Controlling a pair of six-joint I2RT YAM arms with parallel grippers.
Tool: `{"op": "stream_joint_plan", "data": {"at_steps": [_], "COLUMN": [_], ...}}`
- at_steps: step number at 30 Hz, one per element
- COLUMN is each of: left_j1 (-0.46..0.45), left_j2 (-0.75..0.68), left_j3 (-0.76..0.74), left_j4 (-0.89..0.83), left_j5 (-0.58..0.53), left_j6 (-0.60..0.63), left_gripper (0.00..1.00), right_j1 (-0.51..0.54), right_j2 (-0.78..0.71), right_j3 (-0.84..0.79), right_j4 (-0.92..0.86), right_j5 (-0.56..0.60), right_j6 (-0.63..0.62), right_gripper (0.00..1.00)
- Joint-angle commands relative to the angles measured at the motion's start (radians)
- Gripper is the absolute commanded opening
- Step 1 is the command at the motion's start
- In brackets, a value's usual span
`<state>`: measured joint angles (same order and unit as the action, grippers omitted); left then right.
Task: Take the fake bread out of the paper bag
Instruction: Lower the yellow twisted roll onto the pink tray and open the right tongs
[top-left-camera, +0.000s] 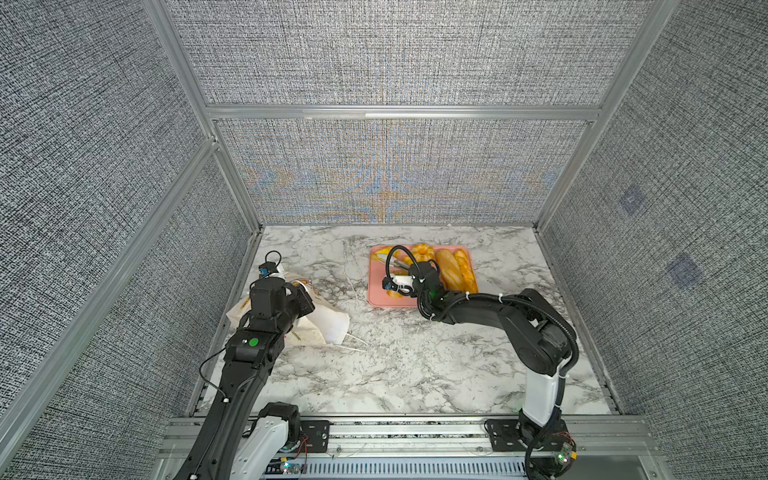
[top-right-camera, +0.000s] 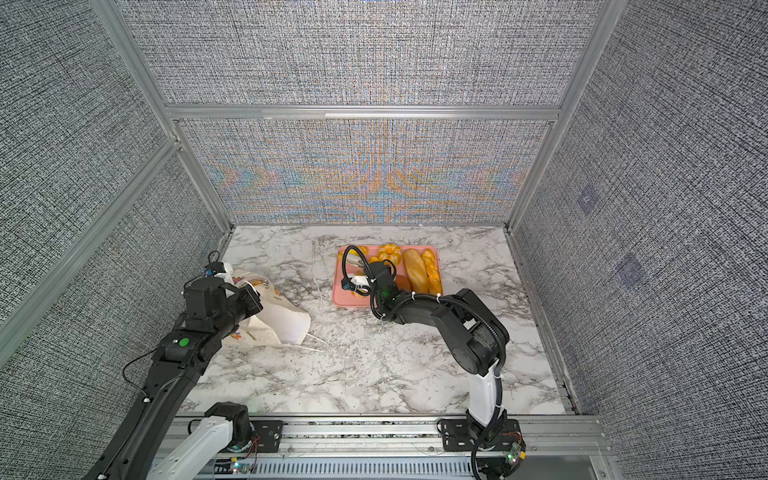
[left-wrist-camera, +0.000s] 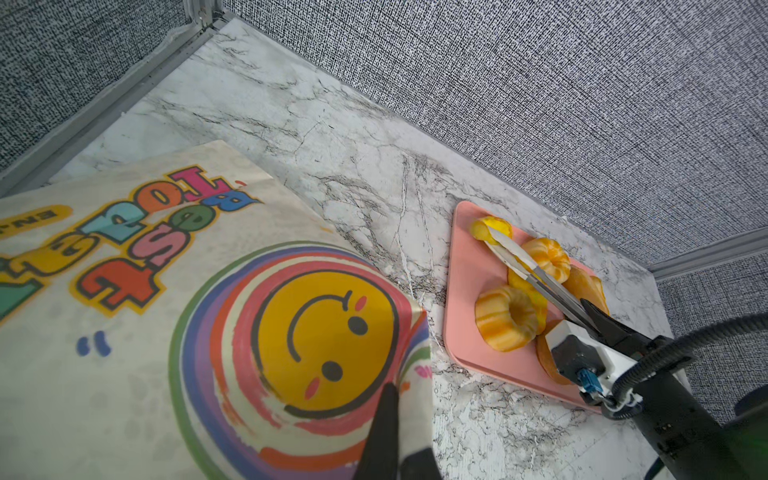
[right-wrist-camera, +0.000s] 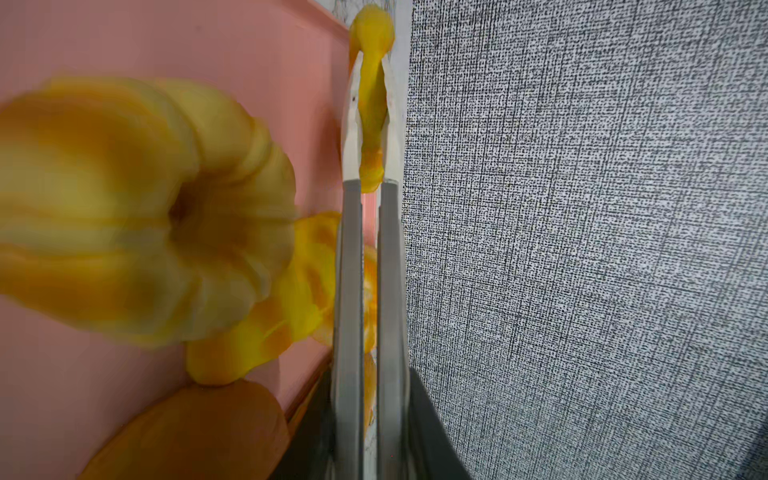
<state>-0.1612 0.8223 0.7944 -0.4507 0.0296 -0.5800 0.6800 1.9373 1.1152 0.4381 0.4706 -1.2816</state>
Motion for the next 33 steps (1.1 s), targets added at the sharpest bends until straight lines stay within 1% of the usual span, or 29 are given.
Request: {"op": "stream_joint_plan", "data": {"at_steps": [1, 2, 3, 6, 8, 10, 11, 13, 15, 18, 25, 33], "left_j1": [0.002, 0.001, 0.0, 0.002, 0.002, 0.003, 0.001, 0.002, 0.001, 0.002, 0.002, 0.002], "left_j2": [-0.004, -0.005, -0.006, -0.007, -0.009, -0.011, -0.012, -0.012, -0.012, -0.015, -0.032, -0.046], "left_j3": [-0.004, -0.003, -0.003, -0.005, -0.006, -0.006, -0.009, -0.014, -0.021, -0.028, -0.027, -0.028], "left_j4": [-0.02, -0.02, -0.021, -0.023, -0.021, -0.019, -0.018, -0.013, -0.007, -0.003, -0.017, -0.014], "left_j5": [0.014, 0.016, 0.016, 0.016, 0.016, 0.018, 0.019, 0.028, 0.035, 0.044, 0.035, 0.029], "left_j6": [-0.003, -0.002, -0.001, -0.001, -0.001, -0.003, -0.004, -0.007, -0.013, -0.018, -0.013, -0.01], "left_gripper": [0.0, 0.0, 0.0, 0.0, 0.0, 0.0, 0.0, 0.0, 0.0, 0.0, 0.0, 0.0], "right_j1": [-0.009, -0.012, -0.013, -0.014, -0.012, -0.011, -0.01, -0.008, -0.007, -0.003, 0.004, 0.014], "right_j2": [0.003, 0.001, -0.001, -0.012, -0.021, -0.031, -0.037, -0.048, -0.061, -0.067, -0.076, -0.137], "right_j3": [0.015, 0.018, 0.021, 0.028, 0.029, 0.035, 0.035, 0.044, 0.055, 0.055, 0.076, 0.103], "right_j4": [-0.023, -0.031, -0.041, -0.088, -0.113, -0.138, -0.145, -0.184, -0.235, -0.267, -0.291, -0.384], "right_j5": [0.022, 0.025, 0.026, 0.023, 0.023, 0.035, 0.043, 0.048, 0.04, 0.042, 0.06, 0.083], "right_j6": [-0.009, -0.002, 0.006, 0.024, 0.041, 0.062, 0.073, 0.106, 0.147, 0.169, 0.191, 0.299], "right_gripper": [0.05, 0.06, 0.11, 0.16, 0.23, 0.26, 0.29, 0.35, 0.38, 0.4, 0.38, 0.36]}}
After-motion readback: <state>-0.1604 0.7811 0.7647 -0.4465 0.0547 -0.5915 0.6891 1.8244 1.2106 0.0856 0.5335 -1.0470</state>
